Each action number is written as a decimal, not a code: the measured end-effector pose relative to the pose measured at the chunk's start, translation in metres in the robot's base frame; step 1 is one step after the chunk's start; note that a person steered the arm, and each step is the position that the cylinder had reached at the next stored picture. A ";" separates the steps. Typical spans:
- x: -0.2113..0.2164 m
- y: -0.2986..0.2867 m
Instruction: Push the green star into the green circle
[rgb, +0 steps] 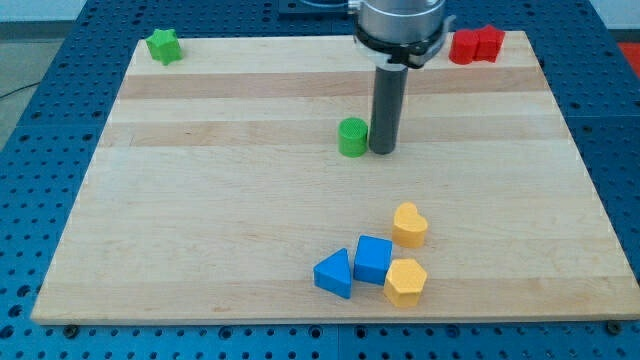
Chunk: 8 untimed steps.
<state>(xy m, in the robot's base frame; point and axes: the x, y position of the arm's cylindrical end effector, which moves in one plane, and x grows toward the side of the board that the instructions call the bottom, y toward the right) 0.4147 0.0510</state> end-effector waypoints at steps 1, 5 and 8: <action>-0.005 -0.022; -0.105 -0.179; -0.145 -0.355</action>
<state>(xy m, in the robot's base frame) 0.2696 -0.3041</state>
